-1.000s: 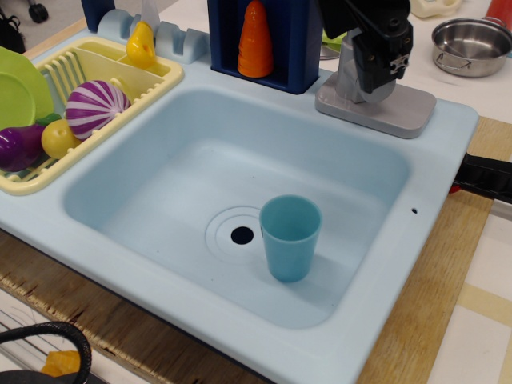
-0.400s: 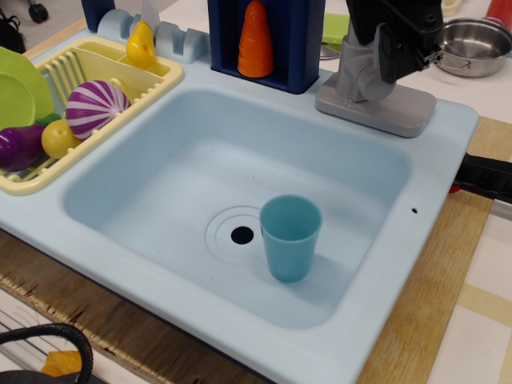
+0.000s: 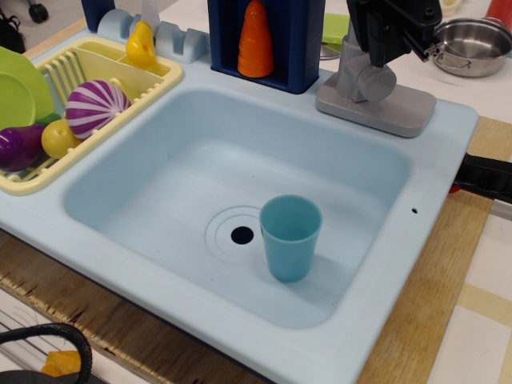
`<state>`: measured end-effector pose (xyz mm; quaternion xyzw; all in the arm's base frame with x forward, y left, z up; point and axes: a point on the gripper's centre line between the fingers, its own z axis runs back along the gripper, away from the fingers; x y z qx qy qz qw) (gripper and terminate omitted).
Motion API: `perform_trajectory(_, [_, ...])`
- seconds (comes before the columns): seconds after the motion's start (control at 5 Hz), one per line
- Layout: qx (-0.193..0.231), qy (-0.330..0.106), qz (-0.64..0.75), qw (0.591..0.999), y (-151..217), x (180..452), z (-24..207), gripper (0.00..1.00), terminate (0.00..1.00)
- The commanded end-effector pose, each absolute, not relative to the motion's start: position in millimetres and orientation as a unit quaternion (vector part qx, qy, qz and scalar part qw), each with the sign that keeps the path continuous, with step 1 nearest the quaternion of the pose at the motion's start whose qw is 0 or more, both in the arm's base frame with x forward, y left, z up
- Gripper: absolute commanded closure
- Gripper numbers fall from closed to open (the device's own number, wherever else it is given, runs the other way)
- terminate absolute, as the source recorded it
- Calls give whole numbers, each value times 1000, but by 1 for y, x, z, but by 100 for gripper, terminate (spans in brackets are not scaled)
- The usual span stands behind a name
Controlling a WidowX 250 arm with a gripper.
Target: Turn lever vertical to-front
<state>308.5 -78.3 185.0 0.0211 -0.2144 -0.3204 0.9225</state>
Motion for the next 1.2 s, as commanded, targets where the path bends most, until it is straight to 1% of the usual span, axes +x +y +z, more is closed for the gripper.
perform_trajectory(0.0, [11,-225,-315,922,-82,300,187,100,0])
perform_trajectory(0.4, [-9,-202,-290,936,-73,278,165,100,0])
perform_trajectory(0.8, [-26,-185,-274,943,-59,266,146,100,0])
perform_trajectory(1.0, [-29,-172,-269,947,-54,263,144,100,0])
